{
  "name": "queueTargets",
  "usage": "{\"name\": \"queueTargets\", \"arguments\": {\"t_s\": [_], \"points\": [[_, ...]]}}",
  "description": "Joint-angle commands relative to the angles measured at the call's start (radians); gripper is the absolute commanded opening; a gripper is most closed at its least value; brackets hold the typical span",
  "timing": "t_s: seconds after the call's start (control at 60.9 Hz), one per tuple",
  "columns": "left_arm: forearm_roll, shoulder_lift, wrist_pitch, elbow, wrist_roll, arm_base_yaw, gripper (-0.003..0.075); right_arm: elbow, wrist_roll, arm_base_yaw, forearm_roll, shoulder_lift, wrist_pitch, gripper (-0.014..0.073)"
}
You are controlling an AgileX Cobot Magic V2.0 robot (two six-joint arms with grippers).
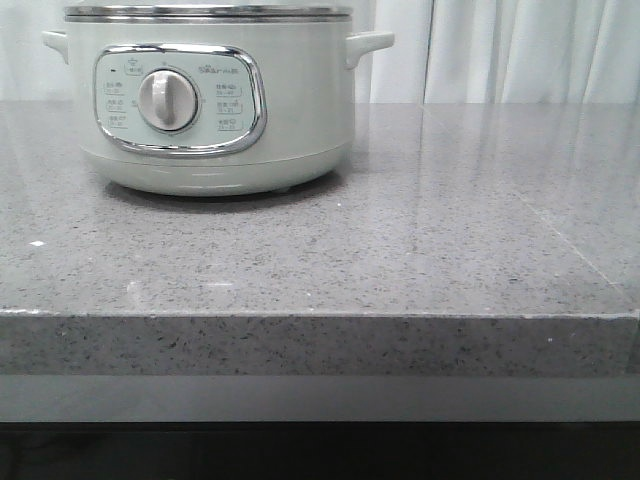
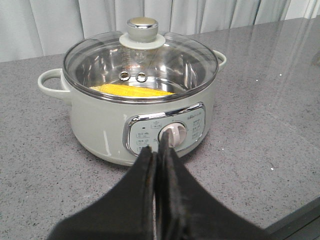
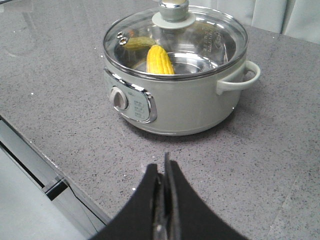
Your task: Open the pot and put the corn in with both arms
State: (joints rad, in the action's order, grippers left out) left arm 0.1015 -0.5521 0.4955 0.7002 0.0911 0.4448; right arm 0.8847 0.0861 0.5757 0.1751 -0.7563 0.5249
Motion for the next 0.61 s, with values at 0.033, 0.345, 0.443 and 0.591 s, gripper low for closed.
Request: {"name": "queueTargets", "arguments": {"t_s": [0.033,0.345,0.443,0.591], "points": [[0.008,-0.002,-0.084,0.027,-0.001,0.004,-0.0020,0.023,0.008,-0.003,0.007,0.004,-0.075,-0.0067],[-0.011,0.079,-0.119,-0.016,-0.001,-0.029,-0.0020,0.023,0.008,-0.003,0.007,0.004,-0.073,-0.0067],[-0.018,0.176,-0.150,-0.098,-0.001,-0.113,-0.0020,0.023,0.008,-0.003,0.007,0.004,-0.072,-0.0067],[-0.018,0.330,-0.296,-0.282,-0.001,-0.240,-0.0020,0.023,0.008,-0.003,0.007,0.004,-0.072,-0.0067]]}}
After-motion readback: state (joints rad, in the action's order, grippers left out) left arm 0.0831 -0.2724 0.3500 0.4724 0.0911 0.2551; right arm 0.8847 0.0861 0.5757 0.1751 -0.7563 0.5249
